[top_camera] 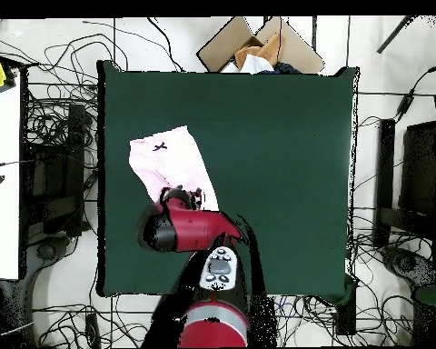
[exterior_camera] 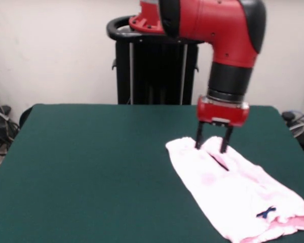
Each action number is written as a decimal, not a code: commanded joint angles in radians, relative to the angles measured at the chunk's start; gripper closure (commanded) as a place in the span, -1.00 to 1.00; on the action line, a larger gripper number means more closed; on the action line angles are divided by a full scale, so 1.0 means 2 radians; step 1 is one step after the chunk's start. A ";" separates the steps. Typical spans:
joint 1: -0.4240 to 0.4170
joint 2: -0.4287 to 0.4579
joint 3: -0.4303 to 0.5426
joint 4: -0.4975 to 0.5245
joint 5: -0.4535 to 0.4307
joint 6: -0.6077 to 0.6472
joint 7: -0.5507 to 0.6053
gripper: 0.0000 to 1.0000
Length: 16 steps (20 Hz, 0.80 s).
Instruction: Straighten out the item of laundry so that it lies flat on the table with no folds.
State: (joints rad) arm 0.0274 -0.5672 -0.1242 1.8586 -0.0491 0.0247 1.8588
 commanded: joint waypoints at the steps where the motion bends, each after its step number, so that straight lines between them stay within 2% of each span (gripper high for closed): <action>1: -0.048 0.004 0.075 0.081 -0.059 0.048 0.008 -1.00; 6: -0.071 0.023 0.117 0.093 -0.085 0.022 0.022 -1.00; 11: -0.073 0.044 0.124 0.075 -0.100 0.018 0.025 -1.00; 16: -0.082 0.026 0.145 0.091 -0.100 0.037 0.034 -1.00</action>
State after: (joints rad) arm -0.1238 -0.5229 0.0153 2.0101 -0.2257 0.0243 1.8588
